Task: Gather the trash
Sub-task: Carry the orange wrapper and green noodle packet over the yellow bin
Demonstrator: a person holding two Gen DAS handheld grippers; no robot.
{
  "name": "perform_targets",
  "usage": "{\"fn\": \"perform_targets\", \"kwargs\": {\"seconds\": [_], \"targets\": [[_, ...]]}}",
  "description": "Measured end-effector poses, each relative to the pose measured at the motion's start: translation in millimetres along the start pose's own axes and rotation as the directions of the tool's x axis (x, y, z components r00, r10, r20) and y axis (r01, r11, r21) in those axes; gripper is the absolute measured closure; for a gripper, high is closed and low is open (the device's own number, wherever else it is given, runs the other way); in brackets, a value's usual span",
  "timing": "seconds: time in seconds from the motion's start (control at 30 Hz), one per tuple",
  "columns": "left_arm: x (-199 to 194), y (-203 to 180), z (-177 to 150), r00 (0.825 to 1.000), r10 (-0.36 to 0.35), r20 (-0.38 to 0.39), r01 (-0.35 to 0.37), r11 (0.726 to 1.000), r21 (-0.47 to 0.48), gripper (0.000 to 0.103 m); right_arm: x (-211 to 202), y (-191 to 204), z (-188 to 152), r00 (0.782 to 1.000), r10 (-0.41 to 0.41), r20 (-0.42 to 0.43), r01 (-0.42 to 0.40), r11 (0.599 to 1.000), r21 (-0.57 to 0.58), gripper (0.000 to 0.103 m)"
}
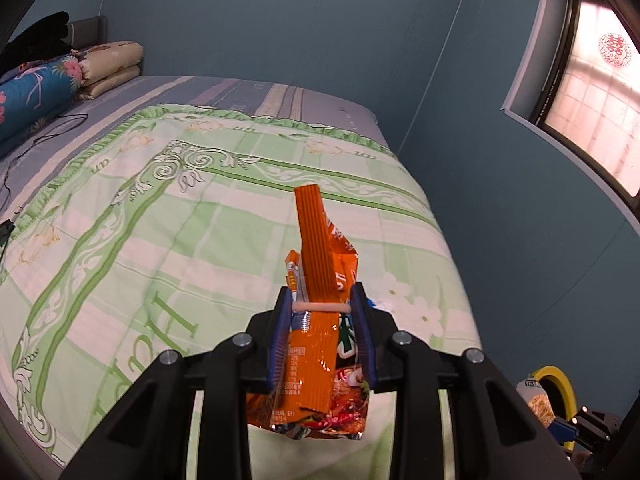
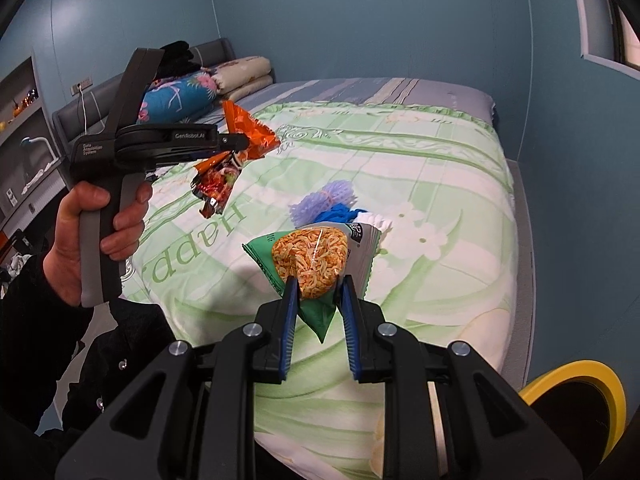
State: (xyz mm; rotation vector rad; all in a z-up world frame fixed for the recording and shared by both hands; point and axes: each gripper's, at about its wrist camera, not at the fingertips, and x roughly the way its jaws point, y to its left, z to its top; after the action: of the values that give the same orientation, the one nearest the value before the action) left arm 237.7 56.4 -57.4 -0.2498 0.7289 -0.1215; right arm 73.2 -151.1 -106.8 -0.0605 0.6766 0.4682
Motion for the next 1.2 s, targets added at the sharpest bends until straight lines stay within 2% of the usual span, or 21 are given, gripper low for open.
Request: {"fn": "perform_targets", "kwargs": {"seconds": [0.27,0.67,1.2], "targets": [[-9,-36,-9,0.999,-0.032,0.001,0.032,0.998,0.047,0.075,-24,-17,0,0.998,-0.050,0.045,0.049,0.998,0.027,0.083],[-14,-99,-21,0.993,-0.118,-0.019,0.119,0.984,0.134,0.075,-66,-59,-9,0.983,-0.148,0.110,0.137,0.986,0.096,0.083],[-24,-201,-40,0.966,-0.251,-0.059,0.258,0.929,0.267,0.075,-114,-113,-36,0.947,-0.288,0.141,0.258,0.946,0.198,0.083]]}}
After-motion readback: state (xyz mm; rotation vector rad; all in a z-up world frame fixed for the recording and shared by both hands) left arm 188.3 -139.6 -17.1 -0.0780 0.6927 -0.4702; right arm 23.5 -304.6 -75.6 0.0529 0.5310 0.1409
